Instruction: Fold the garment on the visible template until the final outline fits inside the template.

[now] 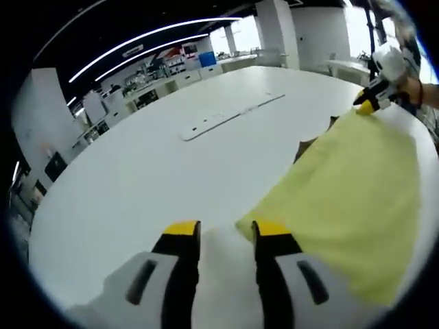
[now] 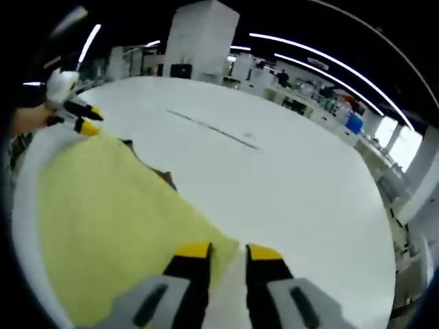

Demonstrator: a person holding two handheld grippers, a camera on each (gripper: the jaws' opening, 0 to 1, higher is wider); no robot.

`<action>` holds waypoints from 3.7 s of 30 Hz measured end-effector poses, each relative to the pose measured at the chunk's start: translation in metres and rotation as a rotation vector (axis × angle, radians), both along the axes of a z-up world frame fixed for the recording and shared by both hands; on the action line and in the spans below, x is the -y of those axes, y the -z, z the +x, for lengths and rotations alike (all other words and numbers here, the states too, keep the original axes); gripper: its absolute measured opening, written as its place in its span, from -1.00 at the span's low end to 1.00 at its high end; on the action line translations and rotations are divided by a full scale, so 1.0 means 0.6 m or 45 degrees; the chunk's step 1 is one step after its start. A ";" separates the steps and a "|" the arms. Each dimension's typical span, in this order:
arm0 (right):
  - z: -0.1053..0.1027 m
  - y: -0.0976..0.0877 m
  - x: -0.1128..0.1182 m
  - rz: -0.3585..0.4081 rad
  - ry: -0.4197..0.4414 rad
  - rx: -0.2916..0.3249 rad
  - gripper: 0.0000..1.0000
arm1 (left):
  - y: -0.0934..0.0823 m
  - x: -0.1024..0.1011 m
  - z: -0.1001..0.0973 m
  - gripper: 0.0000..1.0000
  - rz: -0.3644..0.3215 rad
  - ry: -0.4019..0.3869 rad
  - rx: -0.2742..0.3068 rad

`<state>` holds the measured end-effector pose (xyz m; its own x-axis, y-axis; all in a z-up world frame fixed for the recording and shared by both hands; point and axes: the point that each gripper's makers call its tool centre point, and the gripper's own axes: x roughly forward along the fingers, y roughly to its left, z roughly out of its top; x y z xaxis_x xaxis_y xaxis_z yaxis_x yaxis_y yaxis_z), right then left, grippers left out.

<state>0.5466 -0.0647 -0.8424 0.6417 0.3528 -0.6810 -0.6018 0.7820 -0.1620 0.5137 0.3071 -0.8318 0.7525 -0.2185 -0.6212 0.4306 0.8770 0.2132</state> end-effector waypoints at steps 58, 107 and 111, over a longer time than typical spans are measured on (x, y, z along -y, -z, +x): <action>-0.305 -0.014 0.005 0.387 -0.090 -0.365 -0.02 | -0.013 0.061 -0.305 -0.16 -0.532 0.198 -0.167; -0.363 0.003 0.023 0.284 -0.178 -0.358 -1.00 | 0.013 0.068 -0.365 -1.00 -0.572 0.216 -0.272; -0.365 0.004 0.022 0.272 -0.184 -0.350 -1.00 | 0.011 0.067 -0.365 -1.00 -0.547 0.217 -0.261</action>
<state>0.3274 -0.0776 -0.8446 0.3781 0.5793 -0.7221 -0.7069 0.6843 0.1789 0.2947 0.2670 -0.8387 0.5556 -0.5962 -0.5795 0.5708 0.7803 -0.2555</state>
